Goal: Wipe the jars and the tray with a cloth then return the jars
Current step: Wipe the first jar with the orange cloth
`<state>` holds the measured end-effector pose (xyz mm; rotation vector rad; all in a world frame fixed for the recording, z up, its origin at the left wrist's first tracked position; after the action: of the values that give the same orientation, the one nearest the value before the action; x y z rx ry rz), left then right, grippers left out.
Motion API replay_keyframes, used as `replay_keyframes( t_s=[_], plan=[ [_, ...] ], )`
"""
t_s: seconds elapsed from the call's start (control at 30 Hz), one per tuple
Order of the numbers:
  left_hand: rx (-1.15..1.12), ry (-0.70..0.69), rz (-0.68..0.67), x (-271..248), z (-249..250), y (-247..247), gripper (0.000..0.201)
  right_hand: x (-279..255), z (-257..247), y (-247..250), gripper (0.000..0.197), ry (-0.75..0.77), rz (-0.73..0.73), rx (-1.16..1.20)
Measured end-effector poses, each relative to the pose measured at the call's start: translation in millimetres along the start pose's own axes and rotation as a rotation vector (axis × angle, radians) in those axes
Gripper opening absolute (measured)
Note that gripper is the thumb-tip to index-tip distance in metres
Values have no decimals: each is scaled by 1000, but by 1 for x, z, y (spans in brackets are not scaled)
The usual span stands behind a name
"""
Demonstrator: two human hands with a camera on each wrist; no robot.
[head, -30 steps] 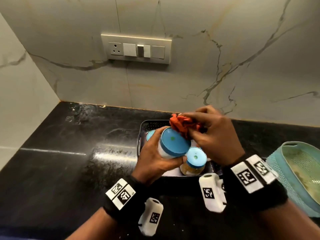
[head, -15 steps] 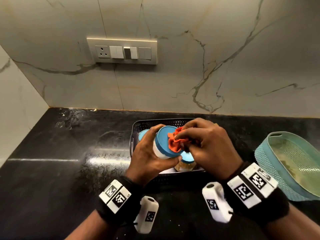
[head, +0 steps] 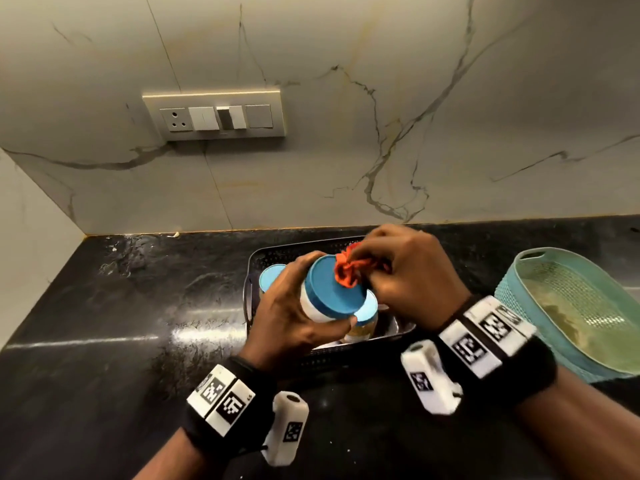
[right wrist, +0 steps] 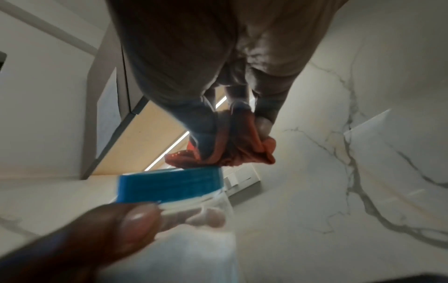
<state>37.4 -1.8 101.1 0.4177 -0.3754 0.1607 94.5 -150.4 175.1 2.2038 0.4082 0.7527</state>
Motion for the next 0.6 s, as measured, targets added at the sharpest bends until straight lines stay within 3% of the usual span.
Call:
replay_keyframes(
  t_s=[0.1,0.23,0.33,0.47,0.6],
  plan=[
    [14,-1,-9,5,4,-9,79,14,-22,-6,28,43,28,18],
    [-27,23,11,11,0,0,83,-13,-46,-9,29,161,-43,92],
    [45,2,10,8,5,1,84,-28,-15,2,31,104,-72,52],
    [82,-24,-39,6,12,-21,80,-3,17,13,28,-5,14,15],
    [45,-4,-25,12,16,-22,76,4,-29,5,25,130,0,119]
  ],
)
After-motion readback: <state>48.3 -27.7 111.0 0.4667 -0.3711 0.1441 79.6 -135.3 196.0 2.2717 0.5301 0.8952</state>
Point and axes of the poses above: each hand's wrist, its own x-axis towards the middle knuckle, its own y-axis out of the back of the hand, z = x × y, the point moved 9 cm from there along x, towards the middle knuckle
